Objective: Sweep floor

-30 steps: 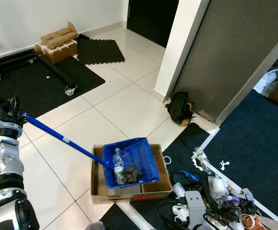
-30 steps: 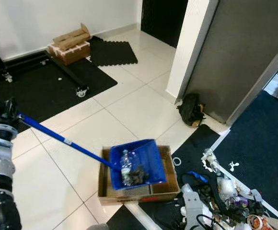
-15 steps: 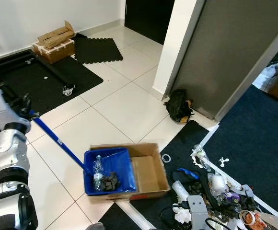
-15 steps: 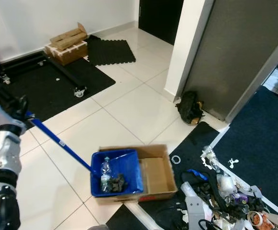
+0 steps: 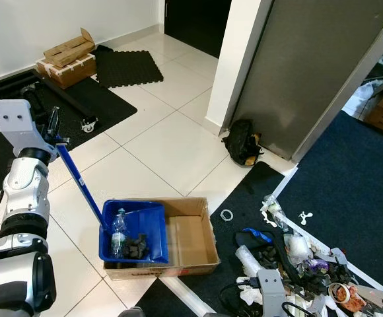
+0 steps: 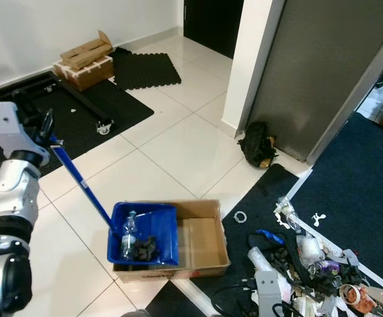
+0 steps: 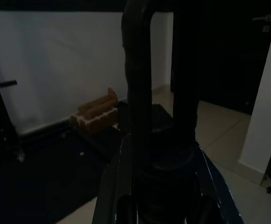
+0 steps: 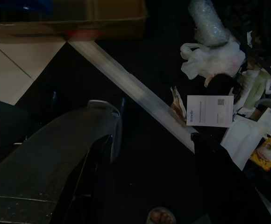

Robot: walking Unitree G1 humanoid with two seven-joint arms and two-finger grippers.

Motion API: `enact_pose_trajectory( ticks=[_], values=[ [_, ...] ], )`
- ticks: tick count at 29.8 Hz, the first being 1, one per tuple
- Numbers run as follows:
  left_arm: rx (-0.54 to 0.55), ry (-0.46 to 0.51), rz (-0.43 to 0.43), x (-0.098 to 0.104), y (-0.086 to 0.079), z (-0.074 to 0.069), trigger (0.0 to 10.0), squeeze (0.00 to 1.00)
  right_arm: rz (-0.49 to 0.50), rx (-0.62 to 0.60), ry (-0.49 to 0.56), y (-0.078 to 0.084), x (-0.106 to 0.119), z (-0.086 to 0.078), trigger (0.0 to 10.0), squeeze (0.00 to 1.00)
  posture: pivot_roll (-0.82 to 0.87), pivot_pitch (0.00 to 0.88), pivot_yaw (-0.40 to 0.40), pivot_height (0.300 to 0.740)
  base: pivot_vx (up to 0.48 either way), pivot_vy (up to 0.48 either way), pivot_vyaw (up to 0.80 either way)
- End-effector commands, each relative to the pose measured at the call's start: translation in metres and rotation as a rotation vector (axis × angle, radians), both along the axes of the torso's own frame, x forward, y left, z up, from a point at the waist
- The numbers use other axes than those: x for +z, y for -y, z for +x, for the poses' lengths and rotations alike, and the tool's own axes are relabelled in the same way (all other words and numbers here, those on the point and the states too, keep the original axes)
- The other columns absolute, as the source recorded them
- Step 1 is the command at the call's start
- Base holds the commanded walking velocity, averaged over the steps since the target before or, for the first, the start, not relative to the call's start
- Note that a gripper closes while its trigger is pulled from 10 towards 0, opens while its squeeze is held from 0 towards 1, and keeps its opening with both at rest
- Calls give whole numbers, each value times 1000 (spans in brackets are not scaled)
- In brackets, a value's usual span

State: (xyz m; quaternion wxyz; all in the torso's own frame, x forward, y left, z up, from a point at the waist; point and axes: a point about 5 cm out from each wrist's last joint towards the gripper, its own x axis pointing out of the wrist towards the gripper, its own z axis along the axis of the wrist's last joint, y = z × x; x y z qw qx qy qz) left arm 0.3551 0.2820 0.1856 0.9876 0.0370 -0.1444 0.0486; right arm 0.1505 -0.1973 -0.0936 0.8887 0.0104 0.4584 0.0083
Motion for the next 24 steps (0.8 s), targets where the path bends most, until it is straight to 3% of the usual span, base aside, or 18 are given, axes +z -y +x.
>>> enact_pose_trajectory(
  ticks=[1, 7, 12, 22, 24],
  values=[
    [-11, 88, 96, 22, 3, 2, 10000, 0, 1, -25, -2, 3, -1, -4, 10000, 0, 114, 77, -13, 740, 0, 0, 0],
    [-111, 183, 218, 46, 33, 9, 10000, 0, 2, -28, 2, 3, -1, -4, 10000, 0, 110, 72, -8, 740, 0, 0, 0],
    [-168, 232, 263, 57, 51, 12, 10000, 0, 5, -32, 6, 2, -1, -3, 10000, 0, 110, 68, -4, 740, 0, 0, 0],
    [-216, 256, 289, 60, 66, 13, 10000, 0, 12, -34, 13, -2, 0, -1, 10000, 0, 111, 68, 4, 740, 0, 0, 0],
    [-266, 263, 327, 60, 77, 12, 10000, 0, 14, -36, 15, -3, 0, -1, 10000, 0, 111, 72, 9, 740, 0, 0, 0]
  ],
)
